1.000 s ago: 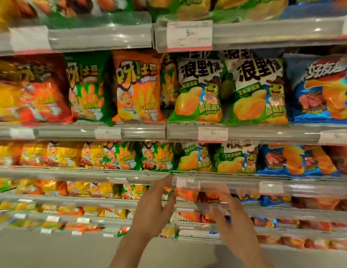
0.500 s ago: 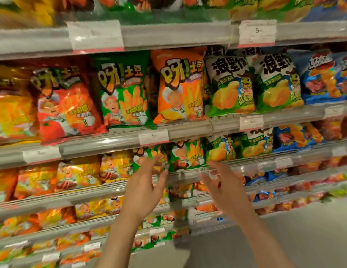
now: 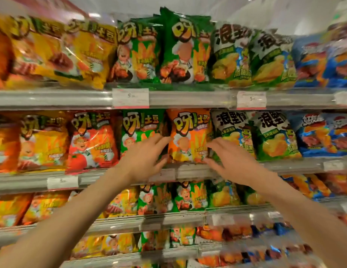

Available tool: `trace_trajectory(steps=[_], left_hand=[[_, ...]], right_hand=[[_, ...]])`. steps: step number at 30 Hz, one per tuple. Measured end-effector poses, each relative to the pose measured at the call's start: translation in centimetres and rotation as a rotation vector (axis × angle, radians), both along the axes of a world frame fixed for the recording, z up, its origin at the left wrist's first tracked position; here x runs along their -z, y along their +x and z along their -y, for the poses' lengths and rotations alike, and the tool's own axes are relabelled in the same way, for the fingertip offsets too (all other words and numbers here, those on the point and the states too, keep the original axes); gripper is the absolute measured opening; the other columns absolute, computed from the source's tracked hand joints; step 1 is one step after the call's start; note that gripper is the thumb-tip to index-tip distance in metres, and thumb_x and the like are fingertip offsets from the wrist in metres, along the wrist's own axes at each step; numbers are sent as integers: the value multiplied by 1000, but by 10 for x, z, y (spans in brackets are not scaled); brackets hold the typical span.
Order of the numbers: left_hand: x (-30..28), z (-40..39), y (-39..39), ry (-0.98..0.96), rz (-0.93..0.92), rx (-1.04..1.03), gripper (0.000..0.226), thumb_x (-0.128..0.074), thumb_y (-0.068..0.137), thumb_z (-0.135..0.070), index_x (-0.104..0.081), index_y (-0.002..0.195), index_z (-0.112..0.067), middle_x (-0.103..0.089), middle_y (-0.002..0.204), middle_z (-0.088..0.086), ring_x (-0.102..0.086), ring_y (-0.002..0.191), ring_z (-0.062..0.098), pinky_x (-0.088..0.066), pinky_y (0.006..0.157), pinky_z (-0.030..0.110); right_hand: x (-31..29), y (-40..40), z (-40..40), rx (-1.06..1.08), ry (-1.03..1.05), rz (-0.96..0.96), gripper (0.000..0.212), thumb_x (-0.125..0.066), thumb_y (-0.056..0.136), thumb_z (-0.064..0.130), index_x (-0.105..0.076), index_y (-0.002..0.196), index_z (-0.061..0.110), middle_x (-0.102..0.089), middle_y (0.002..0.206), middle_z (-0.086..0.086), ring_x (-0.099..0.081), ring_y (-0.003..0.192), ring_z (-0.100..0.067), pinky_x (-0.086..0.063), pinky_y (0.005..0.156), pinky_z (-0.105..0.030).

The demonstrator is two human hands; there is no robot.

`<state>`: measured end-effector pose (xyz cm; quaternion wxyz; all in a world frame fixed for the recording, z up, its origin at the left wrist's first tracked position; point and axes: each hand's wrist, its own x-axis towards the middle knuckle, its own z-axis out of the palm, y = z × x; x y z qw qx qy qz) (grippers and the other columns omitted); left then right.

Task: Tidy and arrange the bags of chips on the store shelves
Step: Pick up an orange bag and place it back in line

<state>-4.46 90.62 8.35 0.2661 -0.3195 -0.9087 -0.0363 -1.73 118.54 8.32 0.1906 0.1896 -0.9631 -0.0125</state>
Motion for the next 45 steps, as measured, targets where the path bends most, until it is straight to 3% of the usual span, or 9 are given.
trace_trajectory(steps=[9, 15, 19, 24, 27, 31, 35, 40, 45], left_hand=[[-12, -50, -48, 26, 143, -190, 68, -50, 95, -44, -12, 151, -31, -33, 147, 16, -62, 102, 37, -56, 76, 44], [1, -66, -71, 203, 352, -268, 76, -40, 98, -54, -1, 155, -24, -42, 143, 22, -53, 118, 43, -41, 96, 45], [13, -72, -81, 364, 429, -185, 80, -42, 96, -54, 12, 153, -37, -59, 118, 15, -56, 112, 36, -48, 88, 46], [-3, -73, -82, 557, 455, -121, 81, -49, 98, -42, 9, 154, -33, -62, 69, 1, -62, 74, 21, -52, 70, 42], [-12, -71, -81, 560, 467, -140, 81, -48, 98, -48, 6, 155, -30, -56, 64, -2, -61, 70, 18, -48, 61, 36], [-15, -70, -71, 554, 474, -117, 78, -44, 94, -61, 0, 155, -38, -62, 80, -5, -63, 86, 21, -52, 78, 39], [-13, -68, -55, 522, 558, -56, 71, -40, 93, -68, -1, 151, -52, -54, 119, 1, -57, 118, 28, -46, 99, 40], [-9, -81, -38, 514, 593, 37, 69, -45, 95, -60, -4, 151, -51, -39, 154, -4, -49, 131, 23, -43, 104, 35], [3, -90, -15, 599, 618, 146, 71, -49, 93, -61, -2, 146, -62, -27, 159, -13, -49, 131, 17, -44, 103, 35]], right_hand=[[-31, -56, -30, -53, 289, -87, 64, -42, 101, 50, -20, 155, 23, -47, 143, -9, -58, 116, -27, -49, 84, -32], [-4, -86, -5, -1, -286, 195, 88, -46, 89, 70, 7, 153, 40, -36, 156, -13, -50, 131, -37, -45, 105, -50], [14, -91, 13, -11, -495, 238, 93, -46, 82, 75, 17, 147, 51, -19, 165, -8, -41, 140, -35, -42, 108, -53], [-10, -97, 19, -22, -599, 229, 91, -56, 87, 62, 6, 152, 48, -35, 157, -3, -52, 129, -31, -48, 101, -47], [-25, -99, 15, -15, -578, 261, 85, -57, 92, 55, -4, 157, 38, -41, 154, -1, -51, 130, -28, -42, 106, -39], [-32, -94, 4, -63, -595, 300, 84, -59, 93, 52, -9, 158, 31, -29, 161, 5, -33, 145, -19, -30, 115, -30], [-27, -84, -15, -70, -669, 393, 91, -62, 87, 60, -14, 158, 31, -41, 154, 5, -47, 133, -14, -41, 112, -34], [-18, -61, -36, -87, -697, 387, 97, -58, 77, 75, -12, 156, 41, -43, 152, 11, -52, 130, -12, -46, 108, -38], [7, -33, -49, -116, -816, 359, 96, -60, 74, 79, -5, 150, 57, -40, 154, 14, -46, 135, -11, -41, 112, -43]])
